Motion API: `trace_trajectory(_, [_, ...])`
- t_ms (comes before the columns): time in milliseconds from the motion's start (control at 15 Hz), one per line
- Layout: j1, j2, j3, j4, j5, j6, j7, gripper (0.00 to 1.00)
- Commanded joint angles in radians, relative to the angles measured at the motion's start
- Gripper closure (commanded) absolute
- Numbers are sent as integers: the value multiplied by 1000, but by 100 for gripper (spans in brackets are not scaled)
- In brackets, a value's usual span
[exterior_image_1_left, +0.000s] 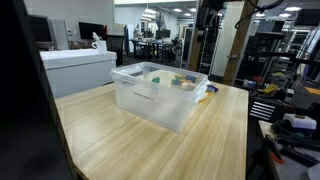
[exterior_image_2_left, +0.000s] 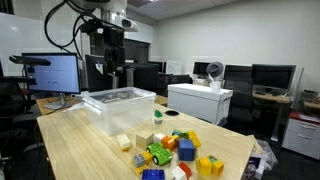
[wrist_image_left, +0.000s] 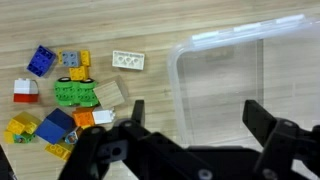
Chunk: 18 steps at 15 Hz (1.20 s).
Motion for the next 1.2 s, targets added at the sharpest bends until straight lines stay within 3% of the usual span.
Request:
trace_trajectory(0, [-12,1,10,2,3,-2,-3,0])
trace_trajectory(667, [-12,1,10,2,3,-2,-3,0])
trace_trajectory(1133, [-43,52,-21,19,-1,168,-7,0])
